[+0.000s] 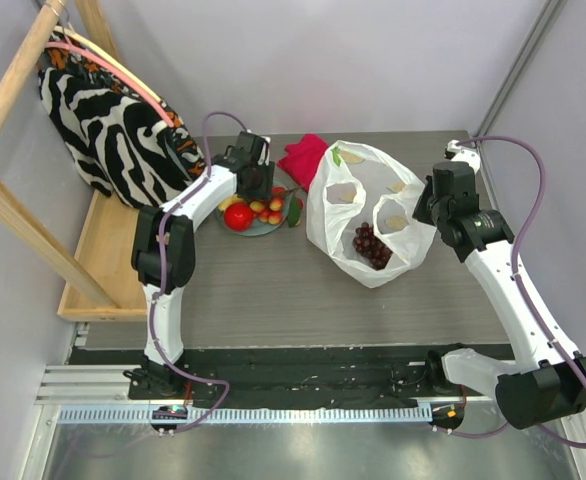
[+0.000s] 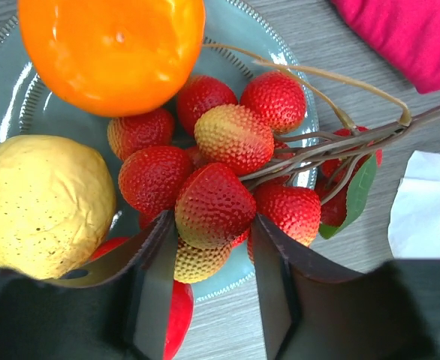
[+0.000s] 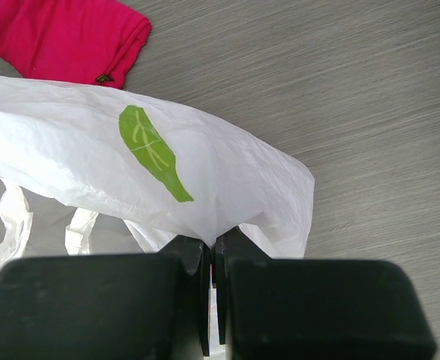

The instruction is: Place the fruits into the plastic bag

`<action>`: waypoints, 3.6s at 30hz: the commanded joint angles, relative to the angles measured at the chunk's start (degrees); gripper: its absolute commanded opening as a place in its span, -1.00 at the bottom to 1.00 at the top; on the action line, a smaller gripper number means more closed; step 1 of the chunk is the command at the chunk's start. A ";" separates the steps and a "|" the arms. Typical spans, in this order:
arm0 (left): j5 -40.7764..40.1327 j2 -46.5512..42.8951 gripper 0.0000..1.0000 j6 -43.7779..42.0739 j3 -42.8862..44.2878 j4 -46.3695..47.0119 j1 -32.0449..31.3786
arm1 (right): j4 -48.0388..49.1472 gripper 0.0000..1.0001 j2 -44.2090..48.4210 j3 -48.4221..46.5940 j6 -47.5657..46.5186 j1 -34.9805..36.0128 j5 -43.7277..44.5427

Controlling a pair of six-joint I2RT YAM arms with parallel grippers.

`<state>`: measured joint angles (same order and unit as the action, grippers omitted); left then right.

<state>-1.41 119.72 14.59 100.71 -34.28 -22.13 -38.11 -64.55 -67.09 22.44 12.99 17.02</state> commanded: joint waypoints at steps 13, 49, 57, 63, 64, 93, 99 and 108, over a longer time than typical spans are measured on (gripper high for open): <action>5.01 -2.47 -1.00 2.37 -1.21 4.40 0.51 | 2.60 -0.98 0.75 -1.38 0.94 -0.07 0.91; 14.59 -19.35 -1.00 12.66 -12.03 21.89 2.62 | 3.39 -0.98 2.15 -0.68 1.03 -0.07 0.56; 12.23 -13.21 -0.75 9.06 -8.17 16.55 2.71 | 3.83 -0.98 1.98 -0.23 1.12 -0.07 -0.58; 8.62 -8.63 0.03 6.51 -5.87 12.75 2.62 | 3.48 -0.98 1.80 -0.50 1.03 -0.16 -0.67; 8.09 -8.28 0.19 6.24 -5.70 12.75 2.71 | 3.39 -0.98 1.71 -0.50 1.03 -0.07 -0.67; 9.23 2.01 0.13 5.54 1.95 8.89 2.53 | 3.57 -0.98 -2.42 -2.43 1.38 -0.16 -1.90; 9.93 1.22 -0.13 6.42 1.51 9.06 2.53 | 4.09 -0.98 -2.42 -1.91 1.82 -0.07 -1.90; 11.86 -1.33 -0.92 9.14 -0.59 10.72 2.53 | 4.36 -0.98 -2.16 -1.55 2.00 -0.07 -1.81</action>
<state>8.05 121.60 21.96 100.36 -25.17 -19.75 -36.36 -67.16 -67.29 23.77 12.99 14.94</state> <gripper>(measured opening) 0.451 0.030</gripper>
